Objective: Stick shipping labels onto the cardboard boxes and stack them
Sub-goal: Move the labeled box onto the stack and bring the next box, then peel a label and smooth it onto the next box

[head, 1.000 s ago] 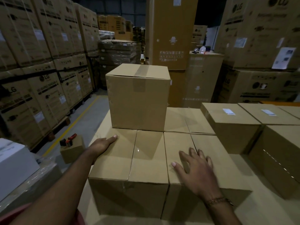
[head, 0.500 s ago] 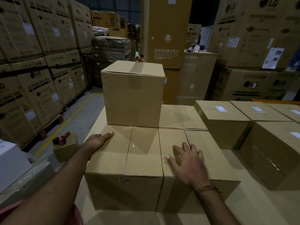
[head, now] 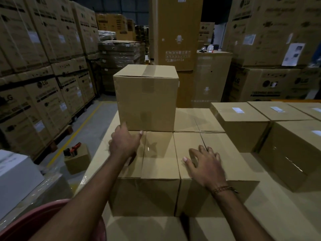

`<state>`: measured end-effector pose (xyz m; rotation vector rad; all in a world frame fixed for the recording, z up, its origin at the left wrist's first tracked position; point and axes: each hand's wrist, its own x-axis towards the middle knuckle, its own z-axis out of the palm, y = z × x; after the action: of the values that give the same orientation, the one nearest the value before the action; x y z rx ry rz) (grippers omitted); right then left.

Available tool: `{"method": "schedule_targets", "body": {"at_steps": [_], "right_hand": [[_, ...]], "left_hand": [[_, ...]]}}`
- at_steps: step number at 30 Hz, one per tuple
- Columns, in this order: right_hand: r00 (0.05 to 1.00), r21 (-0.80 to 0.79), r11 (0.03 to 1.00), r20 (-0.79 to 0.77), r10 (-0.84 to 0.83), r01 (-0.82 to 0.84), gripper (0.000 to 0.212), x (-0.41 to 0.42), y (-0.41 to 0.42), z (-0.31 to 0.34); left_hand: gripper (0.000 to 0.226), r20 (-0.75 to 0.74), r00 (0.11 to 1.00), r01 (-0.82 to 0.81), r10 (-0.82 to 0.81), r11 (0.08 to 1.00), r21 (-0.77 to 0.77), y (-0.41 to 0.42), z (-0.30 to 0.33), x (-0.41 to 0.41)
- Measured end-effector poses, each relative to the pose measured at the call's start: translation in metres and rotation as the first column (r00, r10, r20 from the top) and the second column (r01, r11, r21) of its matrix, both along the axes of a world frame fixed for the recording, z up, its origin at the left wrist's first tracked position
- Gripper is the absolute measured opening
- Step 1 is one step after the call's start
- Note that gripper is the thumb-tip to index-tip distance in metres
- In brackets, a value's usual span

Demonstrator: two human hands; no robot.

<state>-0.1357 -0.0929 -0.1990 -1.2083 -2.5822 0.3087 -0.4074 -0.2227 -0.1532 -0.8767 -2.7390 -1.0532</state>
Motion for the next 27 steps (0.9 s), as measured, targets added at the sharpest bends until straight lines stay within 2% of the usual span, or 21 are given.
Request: {"method": "schedule_targets", "body": {"at_steps": [4, 6, 10, 14, 18, 22, 27], "right_hand": [[0.999, -0.025, 1.0, -0.047, -0.014, 0.013, 0.072, 0.003, -0.003, 0.001], [0.989, -0.056, 0.998, -0.148, -0.018, 0.01, 0.065, 0.006, -0.002, 0.005], [0.883, -0.123, 0.992, -0.463, -0.071, 0.016, 0.045, 0.025, 0.003, 0.011], [0.786, -0.117, 0.992, -0.609, -0.107, 0.044, 0.028, 0.063, 0.027, 0.016], [0.771, -0.071, 0.992, -0.624, -0.128, 0.106, 0.022, 0.118, 0.082, 0.015], [0.768, -0.05, 0.994, -0.631, -0.108, 0.099, 0.018, 0.177, 0.155, 0.013], [0.836, -0.059, 0.996, -0.542, -0.084, 0.062, 0.025, 0.233, 0.248, 0.009]], "left_hand": [[0.085, 0.01, 0.989, 0.145, -0.145, 0.989, 0.012, 0.014, 0.015, 0.044], [0.085, 0.038, 0.977, 0.207, -0.208, 0.978, 0.028, 0.024, 0.02, 0.066], [0.077, 0.035, 0.961, 0.274, -0.274, 0.962, 0.024, 0.046, 0.027, 0.112], [0.071, 0.033, 0.942, 0.33, -0.333, 0.942, 0.065, 0.077, 0.032, 0.157], [0.069, 0.019, 0.926, 0.373, -0.377, 0.921, 0.11, 0.124, 0.035, 0.205], [0.068, 0.008, 0.926, 0.372, -0.377, 0.916, 0.148, 0.184, 0.038, 0.263], [0.069, 0.048, 0.916, 0.387, -0.397, 0.91, 0.149, 0.262, 0.035, 0.329]]}}
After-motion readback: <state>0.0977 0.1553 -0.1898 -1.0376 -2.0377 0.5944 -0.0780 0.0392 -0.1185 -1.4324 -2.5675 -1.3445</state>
